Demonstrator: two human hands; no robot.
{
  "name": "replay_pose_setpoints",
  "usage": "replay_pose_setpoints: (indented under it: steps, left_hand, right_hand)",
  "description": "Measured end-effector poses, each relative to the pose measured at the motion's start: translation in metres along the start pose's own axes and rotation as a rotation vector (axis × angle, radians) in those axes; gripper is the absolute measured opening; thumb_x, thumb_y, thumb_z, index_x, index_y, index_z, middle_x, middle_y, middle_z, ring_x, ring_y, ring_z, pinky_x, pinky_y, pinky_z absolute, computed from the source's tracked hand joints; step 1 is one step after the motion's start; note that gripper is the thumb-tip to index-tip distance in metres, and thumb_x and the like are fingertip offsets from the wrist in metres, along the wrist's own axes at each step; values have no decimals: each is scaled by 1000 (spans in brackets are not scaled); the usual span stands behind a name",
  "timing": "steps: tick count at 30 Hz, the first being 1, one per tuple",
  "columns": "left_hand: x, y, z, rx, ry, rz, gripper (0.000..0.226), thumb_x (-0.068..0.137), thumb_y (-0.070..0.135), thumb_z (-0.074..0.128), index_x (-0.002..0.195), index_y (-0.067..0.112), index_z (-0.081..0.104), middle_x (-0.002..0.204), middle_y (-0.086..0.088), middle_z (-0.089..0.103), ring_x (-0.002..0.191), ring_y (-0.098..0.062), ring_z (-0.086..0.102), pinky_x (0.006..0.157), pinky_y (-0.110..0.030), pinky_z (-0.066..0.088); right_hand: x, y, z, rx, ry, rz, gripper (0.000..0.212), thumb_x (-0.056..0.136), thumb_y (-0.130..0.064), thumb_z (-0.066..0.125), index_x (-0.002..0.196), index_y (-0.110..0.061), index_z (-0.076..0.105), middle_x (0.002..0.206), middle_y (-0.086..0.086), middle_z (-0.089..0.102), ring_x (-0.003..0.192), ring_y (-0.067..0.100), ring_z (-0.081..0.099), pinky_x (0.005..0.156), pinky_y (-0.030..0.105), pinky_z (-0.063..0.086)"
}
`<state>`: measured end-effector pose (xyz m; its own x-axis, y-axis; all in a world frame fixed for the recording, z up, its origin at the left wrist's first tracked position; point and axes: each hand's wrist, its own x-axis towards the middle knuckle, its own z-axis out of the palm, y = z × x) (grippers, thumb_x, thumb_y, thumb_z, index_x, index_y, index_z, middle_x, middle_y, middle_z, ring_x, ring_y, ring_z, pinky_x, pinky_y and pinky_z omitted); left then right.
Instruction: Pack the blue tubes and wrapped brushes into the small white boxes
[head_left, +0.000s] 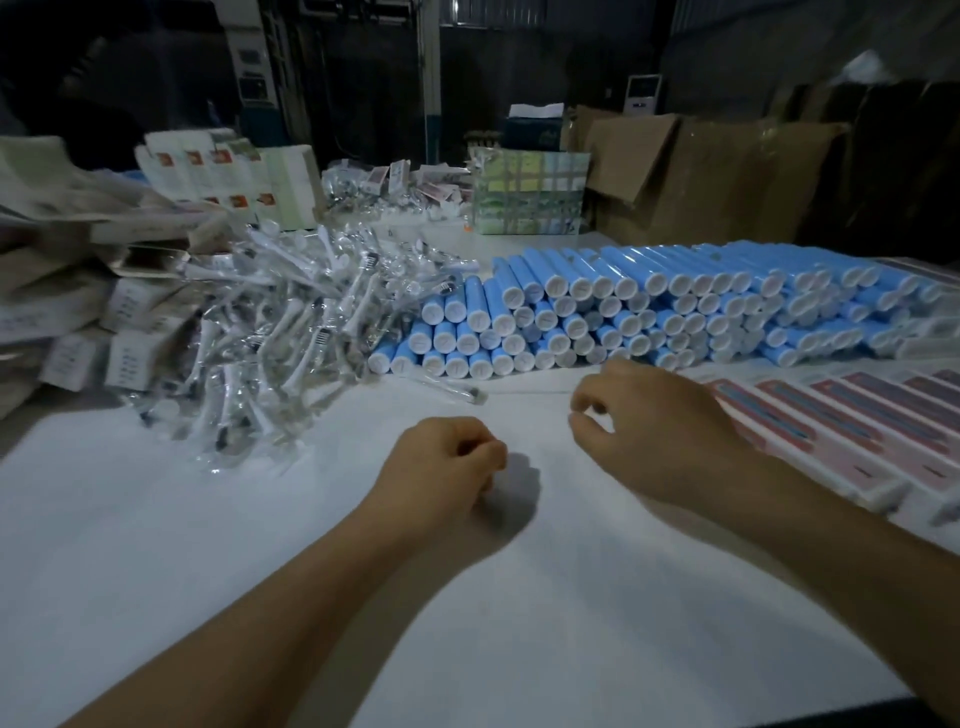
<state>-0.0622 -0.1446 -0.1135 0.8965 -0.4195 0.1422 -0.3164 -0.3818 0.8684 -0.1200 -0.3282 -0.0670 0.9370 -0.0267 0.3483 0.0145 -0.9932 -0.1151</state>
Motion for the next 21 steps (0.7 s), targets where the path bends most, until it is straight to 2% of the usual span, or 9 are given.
replay_pose_setpoints:
  steps: [2, 3, 5, 8, 12, 16, 19, 21]
  left_hand:
    - [0, 0, -2, -46, 34, 11, 36, 87, 19, 58, 52, 23, 60, 48, 7, 56, 45, -3, 49, 49, -16, 41]
    - [0, 0, -3, -71, 59, 21, 39, 88, 19, 57, 49, 23, 58, 46, 8, 55, 45, -3, 48, 50, -18, 40]
    - [-1, 1, -5, -106, 90, 37, 43, 88, 17, 54, 46, 26, 57, 46, 10, 53, 46, -3, 47, 52, -19, 39]
    - [-2, 0, -5, -131, 73, 45, 43, 88, 16, 53, 45, 26, 55, 46, 11, 50, 48, -2, 46, 53, -19, 40]
    - [-1, -2, -3, -139, 64, 32, 37, 86, 19, 53, 49, 22, 50, 49, 10, 47, 50, -5, 45, 56, -25, 41]
    - [-5, 6, -14, -173, 7, -28, 39, 87, 21, 56, 49, 29, 59, 51, 14, 56, 51, 0, 51, 55, -15, 43]
    - [-1, 11, -46, -165, 1, -96, 28, 89, 23, 58, 61, 22, 62, 60, 6, 61, 54, -6, 54, 51, -14, 42]
    - [3, 10, -82, -87, 58, -122, 24, 91, 22, 58, 69, 14, 63, 67, -2, 62, 59, -12, 56, 51, -16, 45]
  right_hand:
    - [17, -28, 13, 145, -23, -77, 23, 92, -32, 47, 71, -26, 52, 77, -6, 56, 74, 17, 53, 65, 32, 43]
    - [24, -39, 20, 193, -40, -89, 27, 93, -30, 47, 67, -25, 50, 72, -4, 55, 72, 17, 52, 64, 34, 44]
    - [33, -52, 35, 248, -89, -84, 22, 92, -24, 49, 70, -24, 52, 74, -3, 57, 74, 18, 53, 65, 34, 44]
    - [34, -58, 55, 199, -161, -76, 10, 87, -23, 51, 77, -24, 52, 83, -5, 56, 80, 18, 55, 66, 31, 44]
    - [36, -56, 65, 166, -165, -75, 6, 86, -25, 50, 81, -23, 54, 87, -5, 56, 79, 17, 56, 71, 33, 47]
    - [34, -49, 70, 218, -135, -83, 9, 89, -30, 51, 80, -31, 53, 83, -8, 58, 75, 14, 54, 65, 29, 40]
    - [35, -40, 79, 244, -84, -150, 16, 87, -34, 52, 72, -37, 51, 72, -10, 57, 64, 6, 52, 54, 27, 39]
    - [39, -35, 89, 244, -23, -167, 13, 83, -33, 51, 74, -42, 53, 72, -15, 57, 59, 3, 52, 49, 27, 41]
